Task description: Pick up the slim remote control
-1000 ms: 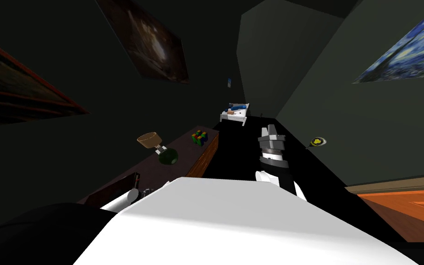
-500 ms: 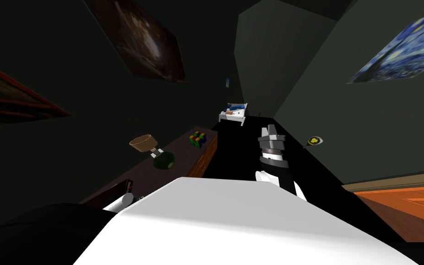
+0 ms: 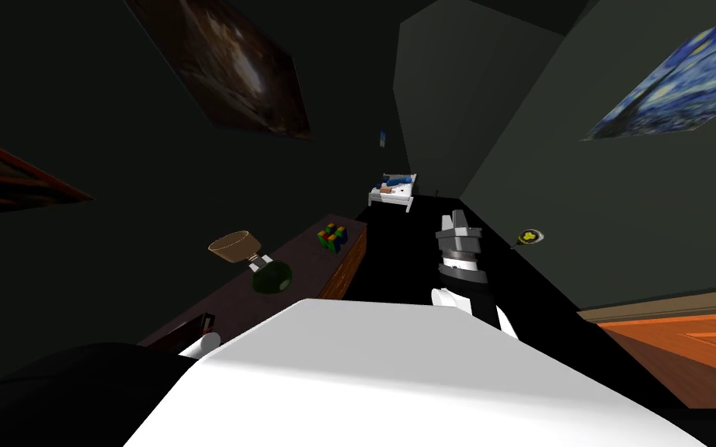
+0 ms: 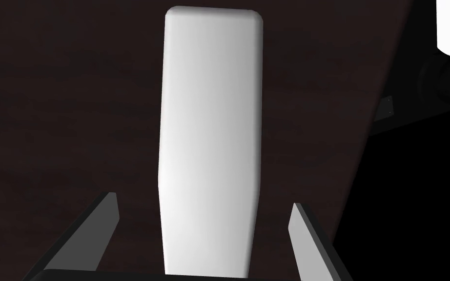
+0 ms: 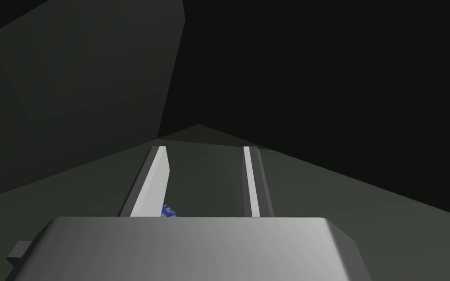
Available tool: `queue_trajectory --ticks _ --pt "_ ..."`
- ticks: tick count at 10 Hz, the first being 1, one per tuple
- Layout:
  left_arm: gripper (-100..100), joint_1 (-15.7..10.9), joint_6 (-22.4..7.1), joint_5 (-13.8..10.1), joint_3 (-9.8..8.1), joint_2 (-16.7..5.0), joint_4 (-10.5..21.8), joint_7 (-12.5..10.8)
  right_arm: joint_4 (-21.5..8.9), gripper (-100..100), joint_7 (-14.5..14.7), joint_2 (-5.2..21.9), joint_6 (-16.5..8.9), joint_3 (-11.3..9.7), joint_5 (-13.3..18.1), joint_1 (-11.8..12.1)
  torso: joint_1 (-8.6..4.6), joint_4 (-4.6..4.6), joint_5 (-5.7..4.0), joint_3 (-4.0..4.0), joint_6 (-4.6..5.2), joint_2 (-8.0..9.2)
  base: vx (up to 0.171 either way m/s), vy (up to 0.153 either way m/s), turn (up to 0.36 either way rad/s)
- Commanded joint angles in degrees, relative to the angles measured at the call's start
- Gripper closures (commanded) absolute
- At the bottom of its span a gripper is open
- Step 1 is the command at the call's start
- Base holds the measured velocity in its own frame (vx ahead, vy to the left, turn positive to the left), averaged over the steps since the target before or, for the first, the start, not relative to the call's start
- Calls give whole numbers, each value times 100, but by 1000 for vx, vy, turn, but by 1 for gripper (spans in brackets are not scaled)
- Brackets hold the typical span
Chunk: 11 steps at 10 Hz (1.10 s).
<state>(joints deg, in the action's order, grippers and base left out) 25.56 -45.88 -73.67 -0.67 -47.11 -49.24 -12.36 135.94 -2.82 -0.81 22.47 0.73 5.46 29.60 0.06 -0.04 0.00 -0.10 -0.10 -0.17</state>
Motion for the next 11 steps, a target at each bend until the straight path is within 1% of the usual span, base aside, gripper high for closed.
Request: queue_trajectory --ticks 1,2,3,5,6,7,9,10,11 --pt "-100 0 0 0 0 0 0 0 0 0 0 0 0 0 0 0 0 0 0 0 0 0 21 13 -6" --pt "0 -2 -11 -4 0 1 6 -7 0 0 0 0 0 0 0 0 -5 2 -1 6 -1 10 0 0 0" --pt "-100 174 135 -89 40 70 -64 -124 0 0 0 0 0 0 0 0 -9 4 -2 10 -1 17 -21 11 -311" --pt "-100 513 426 -261 120 209 -202 -359 0 0 0 0 0 -1 0 -2 2 9 0 23 5 40 -66 48 -381" --pt "-100 525 426 -261 120 209 -202 -359 -1 0 0 0 0 0 0 -2 8 11 2 28 0 49 -56 45 -94" --pt "-100 700 571 -346 159 279 -272 -477 0 0 0 0 0 0 0 -1 7 10 1 27 -3 47 -48 32 -259" --pt "-100 1051 862 -517 239 418 -410 -712 -1 0 0 0 0 0 0 -2 9 10 2 26 3 45 -66 51 -400" --pt "-100 1051 862 -517 239 418 -410 -712 -1 0 0 0 -1 0 0 -2 11 11 2 28 2 49 -52 36 -97" --pt "-100 1227 1008 -603 279 488 -479 -830 0 0 0 0 0 1 0 -1 7 10 2 26 -5 44 -45 24 -216"
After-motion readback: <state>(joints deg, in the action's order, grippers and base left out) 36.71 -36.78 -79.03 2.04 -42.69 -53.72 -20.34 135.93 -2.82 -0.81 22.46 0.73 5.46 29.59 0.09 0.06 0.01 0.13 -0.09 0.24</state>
